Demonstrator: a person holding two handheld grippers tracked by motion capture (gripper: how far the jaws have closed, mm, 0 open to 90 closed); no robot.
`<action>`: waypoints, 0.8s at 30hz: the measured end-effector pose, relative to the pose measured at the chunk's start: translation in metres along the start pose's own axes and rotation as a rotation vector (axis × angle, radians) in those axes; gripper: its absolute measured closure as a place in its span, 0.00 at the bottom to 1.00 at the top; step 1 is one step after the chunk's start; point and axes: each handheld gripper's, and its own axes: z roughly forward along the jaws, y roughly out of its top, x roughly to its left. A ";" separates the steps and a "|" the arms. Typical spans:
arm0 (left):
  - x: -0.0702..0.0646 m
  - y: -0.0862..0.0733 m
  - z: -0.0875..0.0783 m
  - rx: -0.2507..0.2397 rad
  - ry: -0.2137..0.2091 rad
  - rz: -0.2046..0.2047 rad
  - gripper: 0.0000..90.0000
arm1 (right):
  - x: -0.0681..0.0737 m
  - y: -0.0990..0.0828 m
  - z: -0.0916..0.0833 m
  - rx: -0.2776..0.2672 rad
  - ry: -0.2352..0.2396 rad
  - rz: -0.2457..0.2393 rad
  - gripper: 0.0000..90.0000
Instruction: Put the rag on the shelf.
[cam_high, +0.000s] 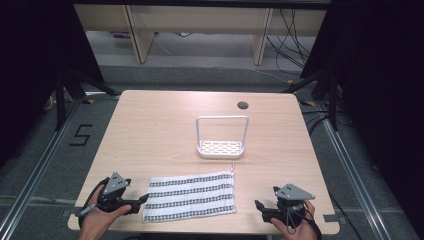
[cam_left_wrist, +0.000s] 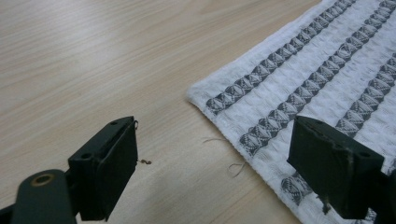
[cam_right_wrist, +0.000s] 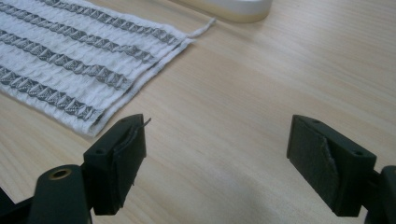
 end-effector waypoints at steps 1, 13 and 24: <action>0.000 0.001 0.000 -0.006 -0.003 0.002 0.17 | 0.000 0.000 0.000 -0.007 -0.017 -0.016 0.24; -0.008 0.014 0.008 -0.047 -0.065 0.030 0.17 | 0.004 0.002 0.000 -0.010 0.033 -0.016 0.28; -0.022 0.036 0.022 -0.046 -0.154 0.060 0.18 | 0.017 0.008 -0.003 -0.024 0.052 -0.035 0.32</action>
